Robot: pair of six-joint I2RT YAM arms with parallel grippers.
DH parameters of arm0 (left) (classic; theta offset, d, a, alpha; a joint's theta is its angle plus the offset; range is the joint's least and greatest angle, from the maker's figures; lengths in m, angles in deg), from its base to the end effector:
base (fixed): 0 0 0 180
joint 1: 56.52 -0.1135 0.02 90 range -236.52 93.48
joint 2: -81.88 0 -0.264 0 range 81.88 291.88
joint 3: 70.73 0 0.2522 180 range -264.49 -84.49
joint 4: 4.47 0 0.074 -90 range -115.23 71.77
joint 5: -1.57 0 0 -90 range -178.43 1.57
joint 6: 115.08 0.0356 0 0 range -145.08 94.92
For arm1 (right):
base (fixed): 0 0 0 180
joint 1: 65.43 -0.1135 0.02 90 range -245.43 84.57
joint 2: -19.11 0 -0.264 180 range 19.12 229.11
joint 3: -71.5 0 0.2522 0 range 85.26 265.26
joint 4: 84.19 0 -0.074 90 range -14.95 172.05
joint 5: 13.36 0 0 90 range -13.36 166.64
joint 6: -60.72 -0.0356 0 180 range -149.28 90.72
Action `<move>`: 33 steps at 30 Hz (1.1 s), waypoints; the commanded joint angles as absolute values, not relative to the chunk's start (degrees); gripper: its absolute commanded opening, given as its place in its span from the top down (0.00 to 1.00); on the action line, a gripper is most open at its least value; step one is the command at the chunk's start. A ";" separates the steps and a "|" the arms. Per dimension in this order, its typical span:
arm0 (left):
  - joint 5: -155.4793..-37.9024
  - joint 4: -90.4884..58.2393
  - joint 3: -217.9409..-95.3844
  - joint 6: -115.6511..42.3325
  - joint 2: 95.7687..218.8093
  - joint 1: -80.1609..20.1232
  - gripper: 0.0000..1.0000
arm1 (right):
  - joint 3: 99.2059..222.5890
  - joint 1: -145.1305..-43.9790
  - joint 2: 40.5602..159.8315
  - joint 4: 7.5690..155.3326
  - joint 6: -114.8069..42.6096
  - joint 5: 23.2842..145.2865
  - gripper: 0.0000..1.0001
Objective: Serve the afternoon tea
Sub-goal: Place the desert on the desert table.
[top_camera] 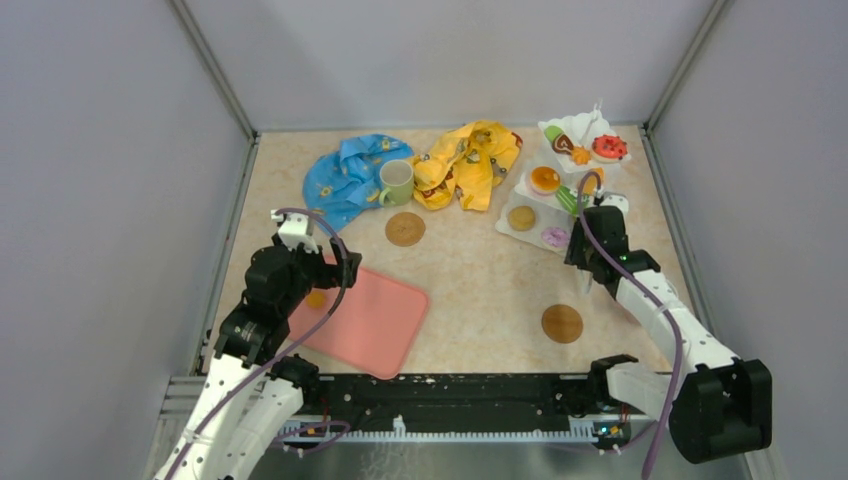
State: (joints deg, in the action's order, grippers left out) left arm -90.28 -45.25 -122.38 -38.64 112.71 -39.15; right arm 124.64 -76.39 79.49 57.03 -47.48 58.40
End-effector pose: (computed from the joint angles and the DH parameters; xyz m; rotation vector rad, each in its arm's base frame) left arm 0.1257 -0.0405 0.3010 0.0864 1.9369 -0.3924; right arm 0.2128 0.0299 0.2336 0.2968 2.3075 -0.1247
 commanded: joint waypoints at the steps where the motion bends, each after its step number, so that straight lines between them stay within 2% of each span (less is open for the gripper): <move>1: -89.78 -43.45 -122.57 -38.18 111.77 -38.85 0.01 | 128.48 -75.71 76.89 54.23 -47.35 58.67 0.49; 8: -89.81 -43.36 -122.53 -38.18 111.66 -38.79 0.01 | 129.91 -75.71 75.79 50.02 -46.03 58.56 0.49; 13: -89.66 -43.37 -122.53 -38.18 111.61 -38.79 0.01 | 129.73 -75.71 74.82 50.49 -45.24 60.16 0.43; 24: -89.29 -43.43 -122.54 -38.18 111.33 -38.59 0.01 | 134.16 -75.80 72.63 43.87 -46.61 59.27 0.49; 33: -89.26 -43.39 -122.43 -38.18 111.08 -38.59 0.01 | 140.78 -75.77 67.97 36.64 -48.98 64.56 0.50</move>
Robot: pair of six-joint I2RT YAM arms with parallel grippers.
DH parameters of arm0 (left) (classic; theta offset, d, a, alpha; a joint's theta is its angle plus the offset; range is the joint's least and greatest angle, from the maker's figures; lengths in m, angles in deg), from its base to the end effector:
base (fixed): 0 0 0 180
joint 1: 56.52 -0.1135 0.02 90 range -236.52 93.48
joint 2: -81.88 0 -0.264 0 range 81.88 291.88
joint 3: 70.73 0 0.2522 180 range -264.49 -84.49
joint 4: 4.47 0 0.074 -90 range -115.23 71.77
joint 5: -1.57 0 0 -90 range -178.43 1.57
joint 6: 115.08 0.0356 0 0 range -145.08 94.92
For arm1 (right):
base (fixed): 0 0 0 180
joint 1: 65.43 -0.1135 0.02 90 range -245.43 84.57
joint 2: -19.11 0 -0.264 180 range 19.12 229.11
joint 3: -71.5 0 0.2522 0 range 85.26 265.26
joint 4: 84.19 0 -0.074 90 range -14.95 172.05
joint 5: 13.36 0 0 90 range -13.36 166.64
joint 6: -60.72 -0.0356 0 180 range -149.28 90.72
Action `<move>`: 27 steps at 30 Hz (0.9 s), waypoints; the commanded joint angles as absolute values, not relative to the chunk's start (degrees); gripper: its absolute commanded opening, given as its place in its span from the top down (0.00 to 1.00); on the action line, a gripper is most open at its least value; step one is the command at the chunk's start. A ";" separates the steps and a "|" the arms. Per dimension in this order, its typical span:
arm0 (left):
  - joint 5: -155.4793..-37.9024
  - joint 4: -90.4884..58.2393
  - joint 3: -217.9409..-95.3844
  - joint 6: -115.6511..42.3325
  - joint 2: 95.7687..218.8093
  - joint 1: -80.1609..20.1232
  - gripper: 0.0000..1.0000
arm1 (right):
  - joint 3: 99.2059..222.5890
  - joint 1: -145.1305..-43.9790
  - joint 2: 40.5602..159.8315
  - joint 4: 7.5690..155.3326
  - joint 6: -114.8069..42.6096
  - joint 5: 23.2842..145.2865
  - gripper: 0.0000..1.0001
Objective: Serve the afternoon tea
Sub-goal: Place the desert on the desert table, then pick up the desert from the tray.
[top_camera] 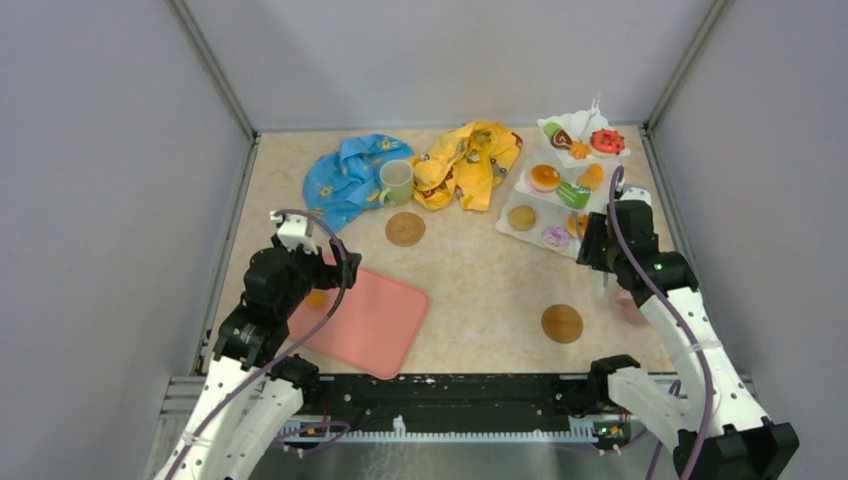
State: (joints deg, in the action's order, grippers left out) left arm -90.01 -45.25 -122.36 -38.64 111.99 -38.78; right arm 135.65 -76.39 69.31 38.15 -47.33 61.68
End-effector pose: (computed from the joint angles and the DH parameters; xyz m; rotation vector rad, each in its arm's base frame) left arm 0.1232 -0.0405 0.3023 0.0891 1.9245 -0.3945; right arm 0.1727 0.0241 0.3022 0.2709 2.2862 -0.0461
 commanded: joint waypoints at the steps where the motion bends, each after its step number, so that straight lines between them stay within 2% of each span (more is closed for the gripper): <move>1: -89.23 -43.42 -122.38 -38.18 111.06 -38.57 0.01 | 141.08 -75.79 67.71 35.86 -49.19 65.60 0.50; 14: -89.99 -43.19 -122.39 -38.26 111.13 -38.50 0.01 | 139.84 -75.80 62.33 26.98 -48.99 71.69 0.52; 27: -88.93 -43.63 -122.53 -38.61 110.62 -38.46 0.01 | 140.12 -75.80 53.97 20.87 -45.94 88.05 0.53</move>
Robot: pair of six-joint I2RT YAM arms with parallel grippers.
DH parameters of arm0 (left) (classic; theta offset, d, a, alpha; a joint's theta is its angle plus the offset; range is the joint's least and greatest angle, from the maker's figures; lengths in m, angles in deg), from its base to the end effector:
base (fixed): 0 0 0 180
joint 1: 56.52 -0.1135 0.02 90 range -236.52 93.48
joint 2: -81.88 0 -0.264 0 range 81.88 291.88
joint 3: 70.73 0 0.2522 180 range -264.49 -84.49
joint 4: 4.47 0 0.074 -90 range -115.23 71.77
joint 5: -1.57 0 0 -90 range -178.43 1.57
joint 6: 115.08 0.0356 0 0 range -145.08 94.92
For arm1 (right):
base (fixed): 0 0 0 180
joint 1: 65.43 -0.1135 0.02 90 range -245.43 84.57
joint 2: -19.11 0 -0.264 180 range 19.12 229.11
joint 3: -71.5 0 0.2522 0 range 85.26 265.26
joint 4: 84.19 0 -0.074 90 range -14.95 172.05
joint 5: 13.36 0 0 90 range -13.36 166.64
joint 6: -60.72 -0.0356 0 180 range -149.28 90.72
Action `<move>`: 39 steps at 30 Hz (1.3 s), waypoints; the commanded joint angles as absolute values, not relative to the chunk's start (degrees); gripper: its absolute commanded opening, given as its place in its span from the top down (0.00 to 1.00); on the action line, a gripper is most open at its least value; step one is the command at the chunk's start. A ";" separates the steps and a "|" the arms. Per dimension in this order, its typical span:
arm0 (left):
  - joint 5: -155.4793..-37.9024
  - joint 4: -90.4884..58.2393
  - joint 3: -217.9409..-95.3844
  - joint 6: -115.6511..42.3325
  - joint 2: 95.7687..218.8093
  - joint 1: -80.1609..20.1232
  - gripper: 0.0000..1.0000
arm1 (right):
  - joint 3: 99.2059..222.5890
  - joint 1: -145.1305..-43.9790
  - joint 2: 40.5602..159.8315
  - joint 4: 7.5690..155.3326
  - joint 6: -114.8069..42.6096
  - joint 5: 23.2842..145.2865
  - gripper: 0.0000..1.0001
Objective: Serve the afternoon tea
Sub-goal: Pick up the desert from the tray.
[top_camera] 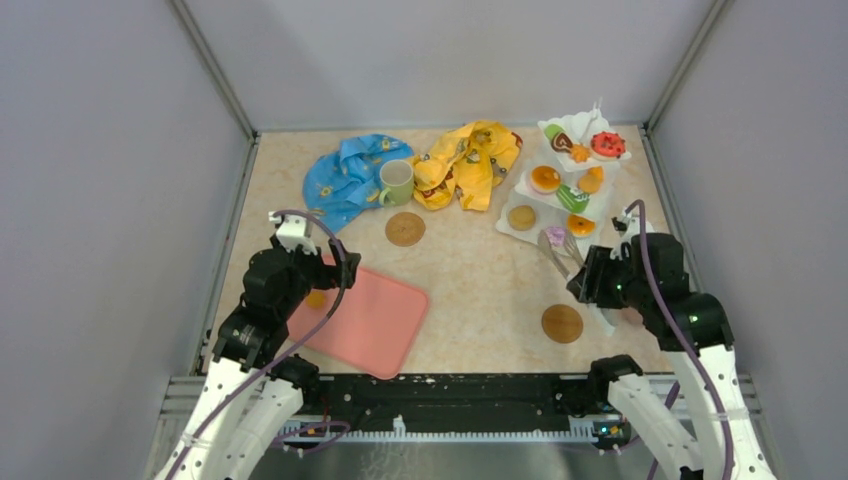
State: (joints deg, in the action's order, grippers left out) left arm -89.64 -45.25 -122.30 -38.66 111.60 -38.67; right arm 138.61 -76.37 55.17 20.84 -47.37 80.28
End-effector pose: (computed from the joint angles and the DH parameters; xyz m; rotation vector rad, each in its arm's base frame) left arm 0.1221 -0.0401 0.3027 0.0860 1.9184 -0.3910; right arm 0.0993 0.0215 0.3230 0.1152 2.3557 0.3239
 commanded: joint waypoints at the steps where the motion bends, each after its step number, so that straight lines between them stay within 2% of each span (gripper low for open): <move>1: -88.95 -43.63 -122.55 -38.66 110.55 -38.42 0.01 | 139.67 -75.80 53.21 21.67 -45.98 90.39 0.53; 11: -83.96 -44.66 -125.02 -39.02 111.99 -38.41 0.01 | 133.33 -75.80 50.70 33.66 -47.55 101.77 0.53; 18: -81.85 -47.36 -135.06 -40.11 115.50 -38.45 0.01 | 126.88 -78.35 53.27 50.19 -50.84 104.39 0.55; 21: -82.76 -48.32 -140.60 -40.60 116.98 -38.42 0.01 | 126.81 -85.16 58.11 53.60 -50.69 99.12 0.55; 30: -80.44 -50.28 -148.58 -39.88 116.61 -38.48 0.01 | 132.08 -117.02 79.55 70.54 -46.56 78.85 0.53; 33: -80.80 -52.16 -150.82 -39.97 116.62 -38.45 0.01 | 137.14 -123.65 90.01 74.34 -43.23 76.89 0.52; 39: -81.83 -54.95 -154.83 -40.70 116.21 -38.45 0.01 | 145.32 -130.06 103.95 80.85 -37.77 77.97 0.52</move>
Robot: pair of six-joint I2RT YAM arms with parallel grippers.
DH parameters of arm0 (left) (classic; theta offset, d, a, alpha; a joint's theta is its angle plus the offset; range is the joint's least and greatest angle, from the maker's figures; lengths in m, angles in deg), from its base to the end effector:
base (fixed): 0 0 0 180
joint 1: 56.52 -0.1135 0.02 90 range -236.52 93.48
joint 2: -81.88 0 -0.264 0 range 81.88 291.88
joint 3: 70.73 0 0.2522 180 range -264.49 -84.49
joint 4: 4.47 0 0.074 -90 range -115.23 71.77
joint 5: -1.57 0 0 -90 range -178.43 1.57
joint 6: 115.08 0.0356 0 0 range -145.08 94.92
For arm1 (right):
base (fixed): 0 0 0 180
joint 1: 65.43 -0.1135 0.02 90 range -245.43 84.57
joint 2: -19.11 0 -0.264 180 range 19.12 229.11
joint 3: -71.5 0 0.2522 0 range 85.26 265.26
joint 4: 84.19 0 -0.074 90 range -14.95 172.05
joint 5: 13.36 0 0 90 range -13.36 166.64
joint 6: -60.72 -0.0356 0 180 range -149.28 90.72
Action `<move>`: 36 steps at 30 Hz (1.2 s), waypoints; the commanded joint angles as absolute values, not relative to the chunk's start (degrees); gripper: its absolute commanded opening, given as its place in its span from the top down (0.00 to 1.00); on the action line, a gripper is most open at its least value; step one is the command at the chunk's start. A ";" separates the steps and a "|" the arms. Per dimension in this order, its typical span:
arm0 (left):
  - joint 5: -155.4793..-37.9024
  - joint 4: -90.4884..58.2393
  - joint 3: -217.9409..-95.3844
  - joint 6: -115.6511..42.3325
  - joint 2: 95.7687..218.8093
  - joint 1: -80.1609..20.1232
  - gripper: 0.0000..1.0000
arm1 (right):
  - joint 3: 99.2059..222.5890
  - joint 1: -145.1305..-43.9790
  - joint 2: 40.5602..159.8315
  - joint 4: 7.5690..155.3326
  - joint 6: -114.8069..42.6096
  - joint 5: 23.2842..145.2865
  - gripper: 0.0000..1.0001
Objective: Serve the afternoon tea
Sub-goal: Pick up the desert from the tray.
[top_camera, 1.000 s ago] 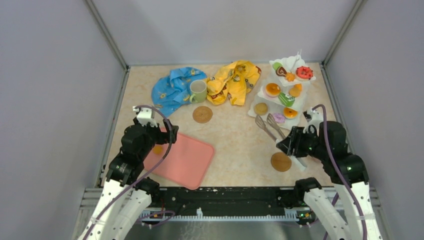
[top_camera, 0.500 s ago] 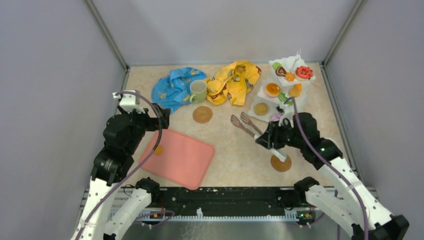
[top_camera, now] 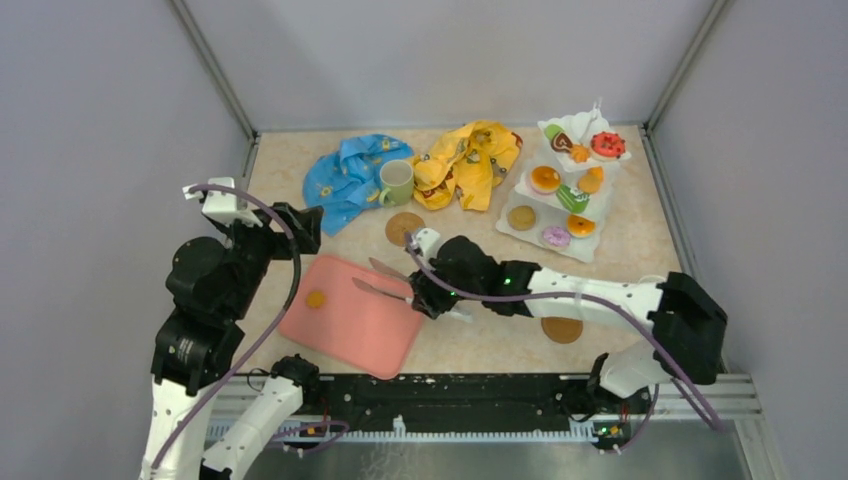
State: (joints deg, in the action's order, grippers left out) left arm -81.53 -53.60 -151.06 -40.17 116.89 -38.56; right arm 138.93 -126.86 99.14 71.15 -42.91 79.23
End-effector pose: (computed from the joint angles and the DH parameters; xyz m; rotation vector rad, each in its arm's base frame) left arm 0.0871 -0.0237 0.4370 -0.0516 1.6470 -0.3427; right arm 0.1457 0.2709 0.2522 -0.9685 2.1211 0.7459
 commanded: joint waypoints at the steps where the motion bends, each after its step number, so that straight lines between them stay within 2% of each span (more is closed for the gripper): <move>1: -81.65 -55.15 -155.31 -40.72 115.93 -38.48 0.01 | 146.63 -130.82 105.83 81.16 -36.90 77.96 0.51; 9: -80.47 -56.59 -156.37 -39.89 115.22 -38.42 0.01 | 154.33 -133.33 117.29 80.59 -33.07 80.85 0.50; 30: -81.54 -56.28 -155.37 -40.90 114.84 -38.46 0.01 | 164.36 -134.99 129.42 78.37 -31.49 81.78 0.51; 36: -81.66 -56.21 -155.30 -40.86 114.58 -38.48 0.01 | 164.88 -135.13 129.48 78.26 -31.72 81.22 0.62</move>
State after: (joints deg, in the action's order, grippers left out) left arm -81.32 -57.34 -155.06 -40.22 115.25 -38.56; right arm 161.86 -134.33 129.50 75.83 -32.22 81.81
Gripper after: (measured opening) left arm 0.988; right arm 0.423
